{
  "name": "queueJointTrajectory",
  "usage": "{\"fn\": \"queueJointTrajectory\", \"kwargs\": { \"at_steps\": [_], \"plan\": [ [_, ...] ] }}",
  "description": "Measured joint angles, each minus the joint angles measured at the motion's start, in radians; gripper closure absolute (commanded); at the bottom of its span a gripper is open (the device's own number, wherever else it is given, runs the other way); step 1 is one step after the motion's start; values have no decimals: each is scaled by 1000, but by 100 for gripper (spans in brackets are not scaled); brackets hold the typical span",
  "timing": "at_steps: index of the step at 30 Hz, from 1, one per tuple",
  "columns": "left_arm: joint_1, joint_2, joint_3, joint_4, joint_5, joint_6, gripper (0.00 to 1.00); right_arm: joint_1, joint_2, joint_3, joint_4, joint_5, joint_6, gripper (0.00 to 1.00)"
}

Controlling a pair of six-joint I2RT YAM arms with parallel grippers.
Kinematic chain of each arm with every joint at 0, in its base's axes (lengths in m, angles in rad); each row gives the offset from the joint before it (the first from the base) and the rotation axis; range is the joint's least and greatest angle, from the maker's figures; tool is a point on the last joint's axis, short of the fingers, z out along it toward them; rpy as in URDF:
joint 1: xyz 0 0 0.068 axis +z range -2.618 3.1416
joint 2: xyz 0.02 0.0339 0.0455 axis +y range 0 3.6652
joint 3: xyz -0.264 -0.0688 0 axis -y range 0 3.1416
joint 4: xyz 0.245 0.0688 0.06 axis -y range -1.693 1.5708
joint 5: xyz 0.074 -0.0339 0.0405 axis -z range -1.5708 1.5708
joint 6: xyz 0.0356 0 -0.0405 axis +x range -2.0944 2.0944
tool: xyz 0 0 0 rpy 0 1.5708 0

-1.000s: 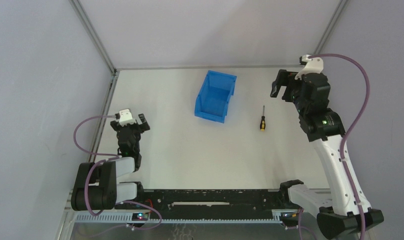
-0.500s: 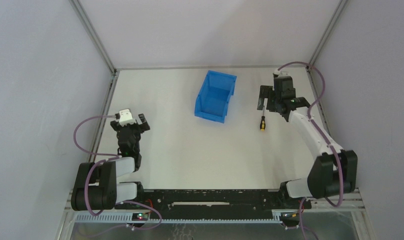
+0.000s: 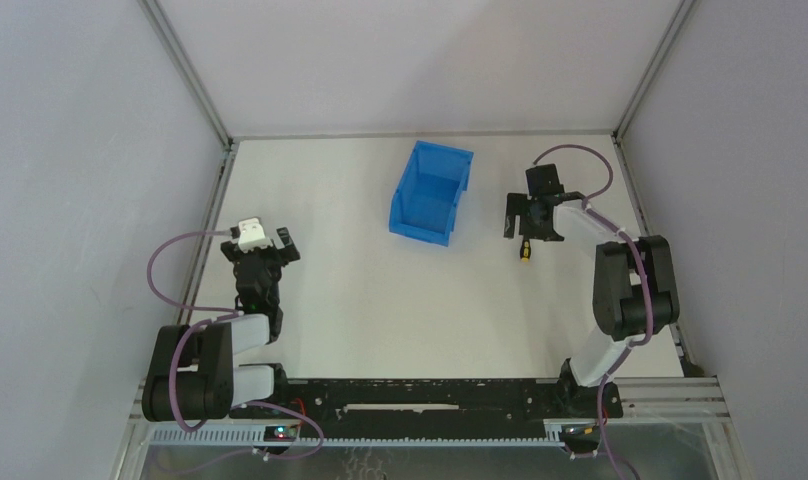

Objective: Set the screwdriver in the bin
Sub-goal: Pick up the screwdriver from the center of the board.

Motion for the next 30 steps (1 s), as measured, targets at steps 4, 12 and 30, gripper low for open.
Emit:
{"fn": "queueJointTrajectory", "kwargs": {
  "at_steps": [4,12,30],
  "plan": [
    [0,0,0,0,0,0,0,-7,56,0,10,-16,4,20],
    [0,0,0,0,0,0,0,-41,96,0,11,-64,17,70],
    [0,0,0,0,0,0,0,-52,-60,13,-67,-74,17,81]
  ]
}}
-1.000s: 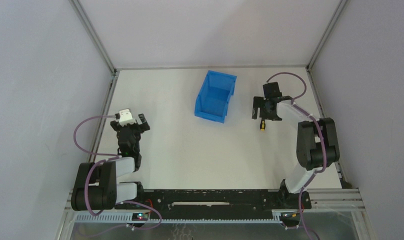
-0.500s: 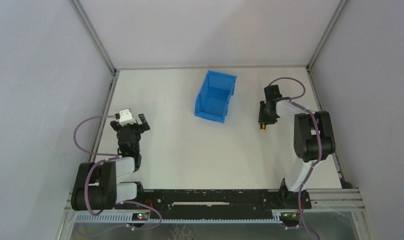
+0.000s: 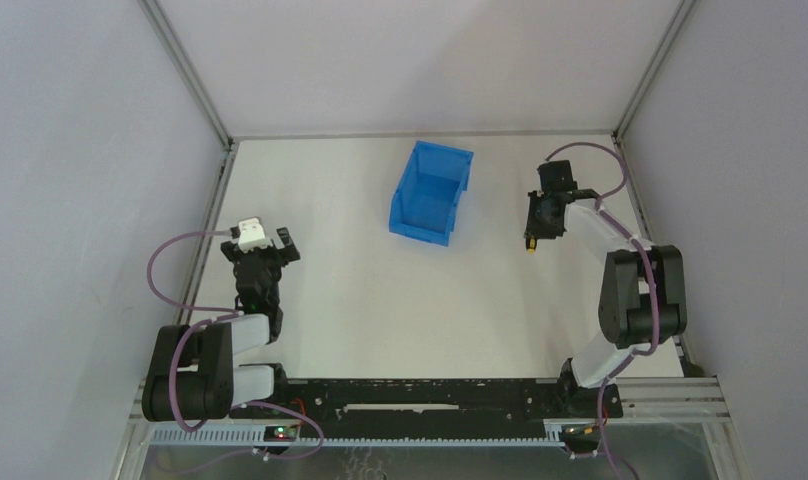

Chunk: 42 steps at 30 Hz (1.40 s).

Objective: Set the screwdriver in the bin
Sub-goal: Pick up the screwdriver from the center of the board, then place the screwdriver in the bin.

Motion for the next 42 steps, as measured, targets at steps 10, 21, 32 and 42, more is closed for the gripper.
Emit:
{"fn": "queueJointTrajectory", "kwargs": {
  "at_steps": [10,21,32,42],
  "plan": [
    [0,0,0,0,0,0,0,0,-202,197,-163,15,-6,82],
    [0,0,0,0,0,0,0,8,-292,552,-376,27,-16,82],
    [0,0,0,0,0,0,0,43,-293,650,-479,51,-22,82],
    [0,0,0,0,0,0,0,156,-196,678,-488,82,3,82]
  ]
}}
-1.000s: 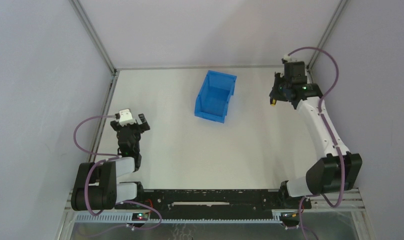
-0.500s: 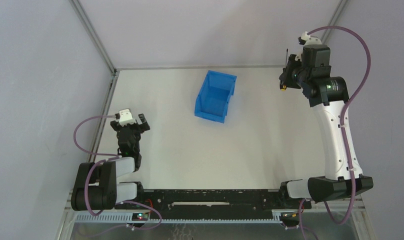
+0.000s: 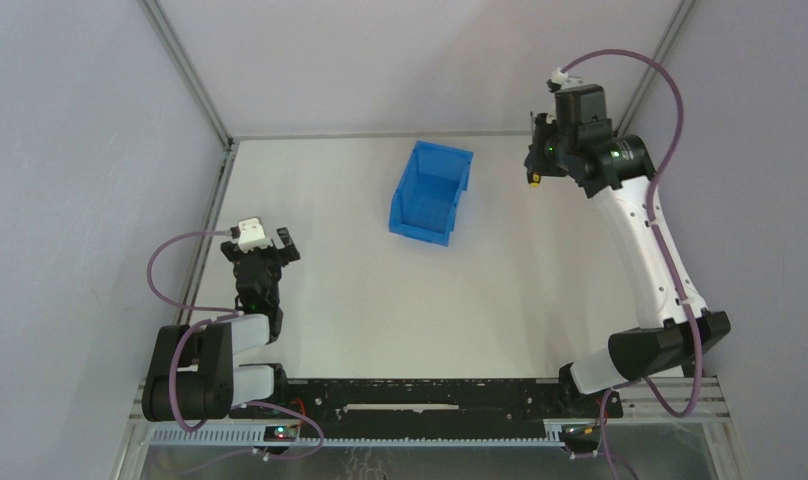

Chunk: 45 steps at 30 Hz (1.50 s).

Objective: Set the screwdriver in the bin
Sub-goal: Place the screwdriver in the bin.

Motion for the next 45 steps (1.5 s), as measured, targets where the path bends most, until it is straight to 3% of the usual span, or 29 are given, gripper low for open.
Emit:
{"fn": "queueJointTrajectory", "kwargs": {
  "at_steps": [13,23,33,45],
  "plan": [
    [0,0,0,0,0,0,0,200,312,298,1,64,79,83],
    [0,0,0,0,0,0,0,275,477,425,23,101,145,85],
    [0,0,0,0,0,0,0,308,582,412,121,115,186,86],
    [0,0,0,0,0,0,0,321,685,196,275,104,233,86]
  ]
}}
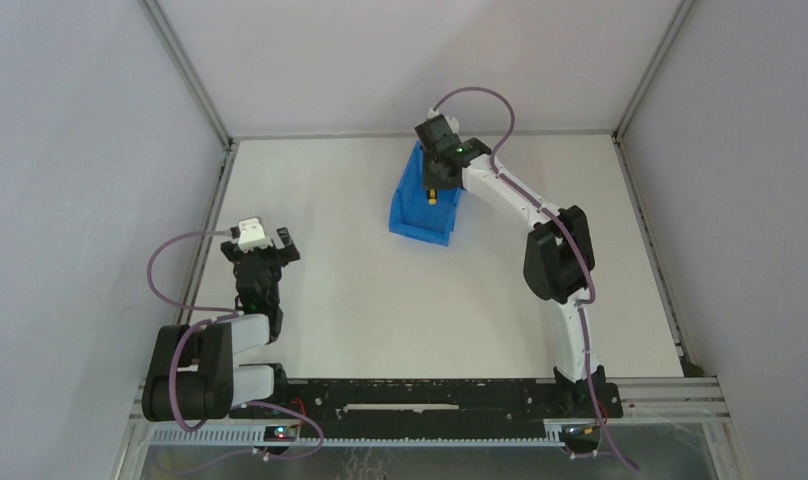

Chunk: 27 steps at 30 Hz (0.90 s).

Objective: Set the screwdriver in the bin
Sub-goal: Place the screwdriver in the bin.

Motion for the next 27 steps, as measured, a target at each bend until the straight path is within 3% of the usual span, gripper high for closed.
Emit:
{"fn": "queueJointTrajectory", "kwargs": {
  "at_steps": [10,20,27],
  "plan": [
    [0,0,0,0,0,0,0,13,72,-93,94,-21,20,81],
    [0,0,0,0,0,0,0,14,140,-93,130,-21,29,56],
    [0,0,0,0,0,0,0,15,144,-93,141,-17,30,51]
  ]
}}
